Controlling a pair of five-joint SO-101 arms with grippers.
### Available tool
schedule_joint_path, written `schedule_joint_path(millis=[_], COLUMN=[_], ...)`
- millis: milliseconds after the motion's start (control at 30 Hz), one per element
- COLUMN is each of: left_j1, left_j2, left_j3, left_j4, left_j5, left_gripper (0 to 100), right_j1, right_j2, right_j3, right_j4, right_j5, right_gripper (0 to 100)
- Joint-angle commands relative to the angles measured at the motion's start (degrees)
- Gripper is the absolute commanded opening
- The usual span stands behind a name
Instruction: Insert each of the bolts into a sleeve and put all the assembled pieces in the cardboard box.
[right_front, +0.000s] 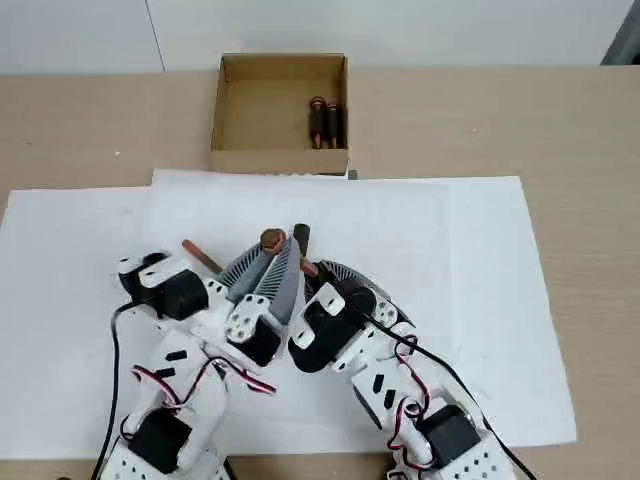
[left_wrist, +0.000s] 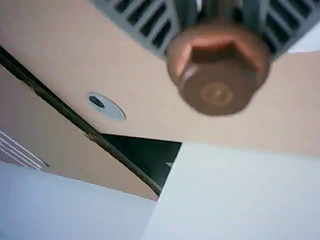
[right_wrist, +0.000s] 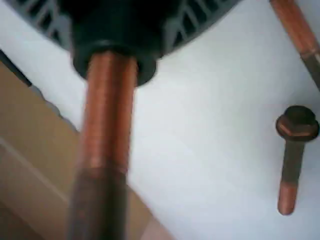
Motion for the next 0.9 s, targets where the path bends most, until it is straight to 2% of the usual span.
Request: schedule_joint_path(millis=[0, 133, 367, 567, 733, 800, 867], left_j1=[1.9, 1.9, 2.3, 3.8, 3.5, 3.5, 3.5], left_j2=[-0.8, -0.7, -0.7, -0.7, -0.7, -0.7, -0.7], left_j3=[-0.2, 0.0, 5.8, 5.9, 5.9, 5.9, 5.9], left_j4=[1.0, 1.0, 1.0, 6.8, 7.8, 8.0, 8.8], left_j5=[0.4, 0.2, -0.8, -1.3, -1.5, -2.5, -3.9], left_gripper=[1, 1, 1, 1, 1, 4, 11], right_j1=[-0.1, -0.3, -0.3, -0.3, -0.3, -0.3, -0.3], right_j2=[-0.6, -0.6, -0.6, -0.6, -0.6, -0.6, -0.6], right_j3=[-0.8, -0.8, -0.8, -0.8, -0.8, -0.7, -0.6], right_j4=[-1.5, -2.0, -5.8, -5.8, -5.8, -5.8, -5.8], right_j5=[0.7, 4.3, 4.7, 4.7, 4.7, 4.7, 4.7], right_gripper=[0.2, 0.2, 0.2, 0.2, 0.2, 0.2, 0.2])
